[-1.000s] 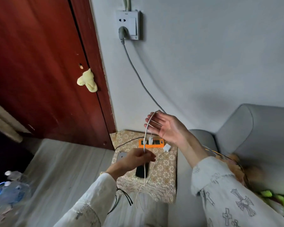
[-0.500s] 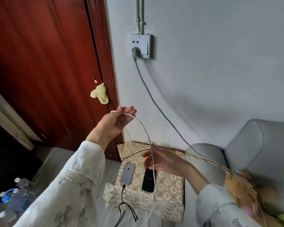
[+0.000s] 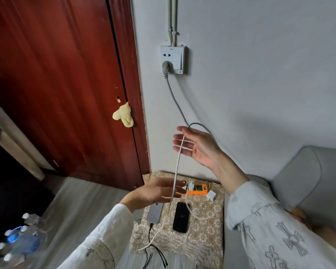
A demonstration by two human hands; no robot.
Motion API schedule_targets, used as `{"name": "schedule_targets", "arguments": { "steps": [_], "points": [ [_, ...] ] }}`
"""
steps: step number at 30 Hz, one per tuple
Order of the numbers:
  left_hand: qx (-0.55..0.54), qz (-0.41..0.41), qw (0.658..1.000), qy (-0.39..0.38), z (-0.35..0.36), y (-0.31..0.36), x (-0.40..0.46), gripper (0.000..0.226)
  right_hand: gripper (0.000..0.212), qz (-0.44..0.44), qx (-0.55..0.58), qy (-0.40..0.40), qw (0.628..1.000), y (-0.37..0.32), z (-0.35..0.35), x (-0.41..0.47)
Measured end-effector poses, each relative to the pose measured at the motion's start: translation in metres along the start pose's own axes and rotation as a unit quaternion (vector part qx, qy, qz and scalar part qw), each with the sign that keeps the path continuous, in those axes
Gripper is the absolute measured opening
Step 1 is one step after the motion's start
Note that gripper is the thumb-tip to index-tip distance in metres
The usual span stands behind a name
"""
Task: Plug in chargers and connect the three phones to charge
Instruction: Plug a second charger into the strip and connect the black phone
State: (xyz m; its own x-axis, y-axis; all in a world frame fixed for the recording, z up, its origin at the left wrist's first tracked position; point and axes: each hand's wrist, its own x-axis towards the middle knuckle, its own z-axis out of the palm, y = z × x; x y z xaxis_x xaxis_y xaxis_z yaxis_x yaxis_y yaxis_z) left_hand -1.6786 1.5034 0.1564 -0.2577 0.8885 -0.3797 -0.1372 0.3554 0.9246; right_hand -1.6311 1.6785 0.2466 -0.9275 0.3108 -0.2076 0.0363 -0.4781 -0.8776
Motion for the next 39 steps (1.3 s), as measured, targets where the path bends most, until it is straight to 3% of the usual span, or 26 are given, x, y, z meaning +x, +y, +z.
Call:
{"name": "schedule_targets", "arguments": {
  "steps": [4,6,7,9,12,15,17,22,25,28,29,30,31,32,34,35,37,39],
  "points": [
    [-0.037,0.061,0.997,0.044,-0.005,0.020,-0.016,0.033,0.012,-0.047,0.074,0.071,0.994,-0.008,-0.004,0.003],
    [-0.016,0.087,0.994,0.065,-0.009,0.026,-0.020,0.013,0.015,-0.052,0.079,0.065,0.993,-0.004,-0.014,0.001],
    [-0.013,0.098,0.992,0.083,-0.011,0.029,-0.020,0.006,0.021,-0.042,0.065,0.053,0.996,0.001,-0.018,-0.001],
    [-0.035,0.130,0.983,0.128,-0.011,0.038,-0.018,0.016,0.037,-0.004,0.010,0.014,1.000,0.016,-0.024,-0.008],
    [-0.153,0.181,0.956,0.173,-0.013,0.053,-0.013,0.023,0.055,0.077,-0.069,-0.075,0.992,0.052,-0.026,-0.023],
    [-0.238,0.222,0.925,0.194,-0.016,0.068,-0.010,0.023,0.054,0.141,-0.187,-0.183,0.955,0.073,-0.023,-0.037],
    [-0.267,0.245,0.905,0.221,-0.022,0.075,-0.012,0.023,0.043,0.147,-0.299,-0.198,0.922,0.075,-0.022,-0.044],
    [-0.325,0.282,0.849,0.306,-0.046,0.072,-0.031,0.022,0.019,0.066,-0.544,-0.034,0.836,0.075,-0.055,-0.038],
    [-0.342,0.280,0.827,0.347,-0.056,0.062,-0.043,0.020,0.026,0.050,-0.632,0.059,0.771,0.074,-0.082,-0.032],
    [-0.363,0.270,0.805,0.384,-0.064,0.052,-0.053,0.018,0.028,0.061,-0.706,0.182,0.682,0.077,-0.101,-0.027],
    [-0.371,0.262,0.797,0.398,-0.067,0.048,-0.056,0.017,0.030,0.075,-0.705,0.215,0.671,0.077,-0.105,-0.027],
    [-0.378,0.249,0.791,0.412,-0.070,0.044,-0.059,0.015,0.033,0.091,-0.683,0.233,0.686,0.077,-0.108,-0.028],
    [-0.381,0.232,0.787,0.427,-0.073,0.039,-0.062,0.013,0.032,0.097,-0.631,0.239,0.732,0.076,-0.109,-0.029],
    [-0.382,0.212,0.785,0.440,-0.075,0.033,-0.064,0.012,0.028,0.097,-0.537,0.246,0.801,0.075,-0.109,-0.029],
    [-0.379,0.168,0.783,0.464,-0.077,0.021,-0.066,0.012,0.017,0.102,-0.231,0.269,0.930,0.072,-0.107,-0.027],
    [-0.376,0.143,0.783,0.475,-0.077,0.014,-0.067,0.013,0.015,0.102,-0.067,0.275,0.954,0.070,-0.108,-0.026],
    [-0.365,0.083,0.786,0.492,-0.077,0.002,-0.067,0.016,0.014,0.081,0.195,0.289,0.934,0.066,-0.110,-0.020],
    [-0.339,0.019,0.798,0.498,-0.074,-0.010,-0.068,0.018,0.018,0.050,0.337,0.310,0.888,0.063,-0.112,-0.016]
  ]
}}
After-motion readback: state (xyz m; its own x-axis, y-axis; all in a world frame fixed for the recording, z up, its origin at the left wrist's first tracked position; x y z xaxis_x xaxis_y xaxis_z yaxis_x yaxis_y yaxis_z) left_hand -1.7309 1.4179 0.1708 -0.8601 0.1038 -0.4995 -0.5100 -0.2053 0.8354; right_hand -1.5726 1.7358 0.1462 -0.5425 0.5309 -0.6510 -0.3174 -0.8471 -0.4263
